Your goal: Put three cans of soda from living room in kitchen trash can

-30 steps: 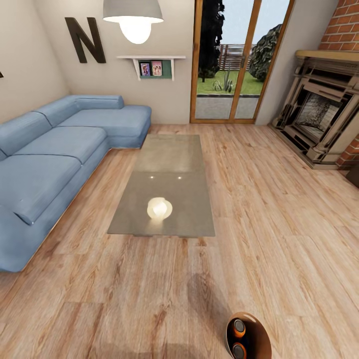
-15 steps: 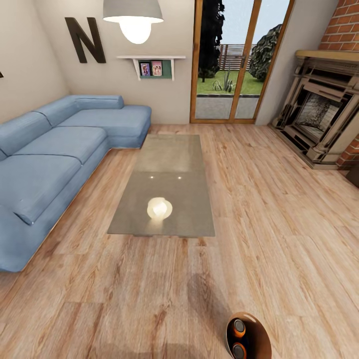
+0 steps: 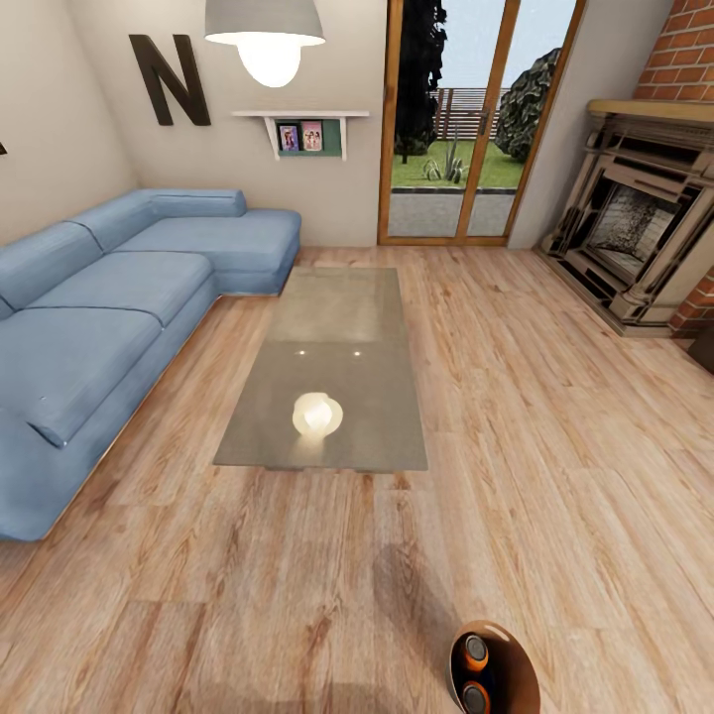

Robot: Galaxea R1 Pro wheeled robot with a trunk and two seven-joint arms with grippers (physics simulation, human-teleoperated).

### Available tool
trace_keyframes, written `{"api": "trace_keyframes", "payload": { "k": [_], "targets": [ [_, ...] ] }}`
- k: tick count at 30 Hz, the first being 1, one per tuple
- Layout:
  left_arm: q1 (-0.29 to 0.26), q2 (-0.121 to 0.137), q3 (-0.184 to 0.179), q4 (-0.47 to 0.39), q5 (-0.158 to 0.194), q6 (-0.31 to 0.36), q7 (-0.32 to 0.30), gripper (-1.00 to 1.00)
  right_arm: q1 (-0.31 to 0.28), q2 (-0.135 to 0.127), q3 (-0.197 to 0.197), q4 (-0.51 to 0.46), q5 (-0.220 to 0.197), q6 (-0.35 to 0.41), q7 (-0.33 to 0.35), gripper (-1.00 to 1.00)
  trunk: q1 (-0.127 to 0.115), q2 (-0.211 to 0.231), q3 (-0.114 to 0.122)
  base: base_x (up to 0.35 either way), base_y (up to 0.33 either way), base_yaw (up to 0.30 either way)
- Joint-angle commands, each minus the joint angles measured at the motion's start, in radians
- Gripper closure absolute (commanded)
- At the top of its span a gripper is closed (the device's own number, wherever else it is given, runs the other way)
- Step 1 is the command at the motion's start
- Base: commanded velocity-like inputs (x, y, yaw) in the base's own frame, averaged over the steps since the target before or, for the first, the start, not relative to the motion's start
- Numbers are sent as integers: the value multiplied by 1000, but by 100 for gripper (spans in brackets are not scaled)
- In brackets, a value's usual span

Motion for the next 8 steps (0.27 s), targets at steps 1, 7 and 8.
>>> {"api": "trace_keyframes", "payload": {
  "k": [1, 7, 8],
  "targets": [
    [0, 0, 0, 0, 0, 0, 0, -100, 0, 0, 0, 0, 0, 0, 0, -100, 0, 0, 0, 0, 0, 0],
    [0, 0, 0, 0, 1, 0, 0, -100, 0, 0, 0, 0, -1, 0, 0, -100, 0, 0, 0, 0, 0, 0],
    [0, 0, 0, 0, 1, 0, 0, -100, 0, 0, 0, 0, -1, 0, 0, -100, 0, 0, 0, 0, 0, 0]
  ]
}}
